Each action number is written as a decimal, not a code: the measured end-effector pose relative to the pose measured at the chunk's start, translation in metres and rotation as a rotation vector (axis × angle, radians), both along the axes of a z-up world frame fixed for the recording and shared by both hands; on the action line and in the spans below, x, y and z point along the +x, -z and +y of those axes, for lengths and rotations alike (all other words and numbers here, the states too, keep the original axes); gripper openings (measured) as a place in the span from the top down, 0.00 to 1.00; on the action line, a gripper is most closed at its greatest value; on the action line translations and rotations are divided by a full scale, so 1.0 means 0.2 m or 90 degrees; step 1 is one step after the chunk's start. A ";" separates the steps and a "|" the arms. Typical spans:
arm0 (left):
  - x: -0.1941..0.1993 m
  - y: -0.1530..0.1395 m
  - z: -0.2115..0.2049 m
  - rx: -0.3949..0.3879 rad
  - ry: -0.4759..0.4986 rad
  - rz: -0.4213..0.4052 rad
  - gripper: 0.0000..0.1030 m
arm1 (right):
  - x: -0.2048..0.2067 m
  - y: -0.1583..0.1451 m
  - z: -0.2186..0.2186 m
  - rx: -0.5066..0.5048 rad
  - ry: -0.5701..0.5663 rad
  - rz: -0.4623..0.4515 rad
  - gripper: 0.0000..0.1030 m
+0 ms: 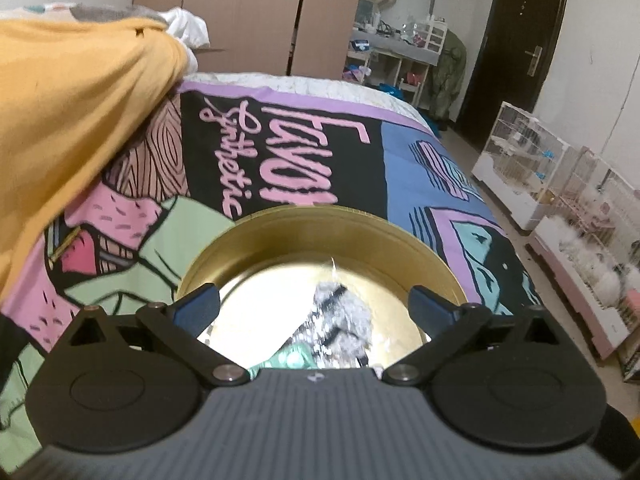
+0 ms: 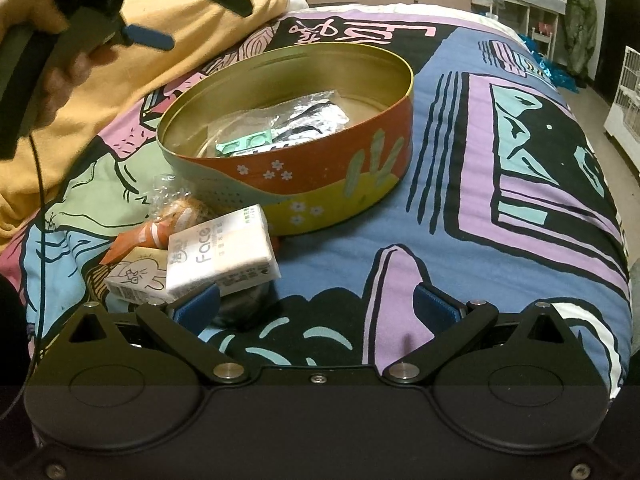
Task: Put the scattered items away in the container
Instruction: 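Move the right gripper toward the white 'Face' tissue pack, then close the right gripper on the tissue pack and carry it over the tin, then lower the tissue pack into the tin and open the right gripper, then move the left gripper onto the bunny-print tissue pack and close it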
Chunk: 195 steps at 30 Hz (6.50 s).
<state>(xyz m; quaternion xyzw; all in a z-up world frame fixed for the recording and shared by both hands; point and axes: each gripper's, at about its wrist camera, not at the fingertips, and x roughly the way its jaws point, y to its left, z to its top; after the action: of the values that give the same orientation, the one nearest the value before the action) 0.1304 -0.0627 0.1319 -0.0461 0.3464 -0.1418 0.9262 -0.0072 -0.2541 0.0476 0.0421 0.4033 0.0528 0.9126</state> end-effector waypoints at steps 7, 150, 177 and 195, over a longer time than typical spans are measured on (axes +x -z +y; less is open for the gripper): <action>-0.10 0.07 0.11 -0.006 -0.001 0.005 0.00 | 0.00 0.02 0.00 -0.007 0.001 0.006 0.00; -0.77 0.62 0.20 -0.014 0.039 0.049 0.00 | 0.46 -0.75 0.23 -0.040 -0.036 -0.036 0.32; -0.75 0.62 0.24 -0.038 0.049 0.047 0.00 | 0.87 -0.89 0.36 -0.096 0.074 -0.091 0.00; -0.76 0.67 0.14 0.030 0.094 0.043 0.00 | 0.33 -0.55 0.02 -0.074 0.070 -0.025 0.00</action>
<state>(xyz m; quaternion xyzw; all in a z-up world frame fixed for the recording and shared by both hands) -0.0222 -0.0338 -0.0012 -0.0032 0.3830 -0.2000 0.9018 0.0585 -0.2509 0.1572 0.0098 0.3847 -0.0205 0.9228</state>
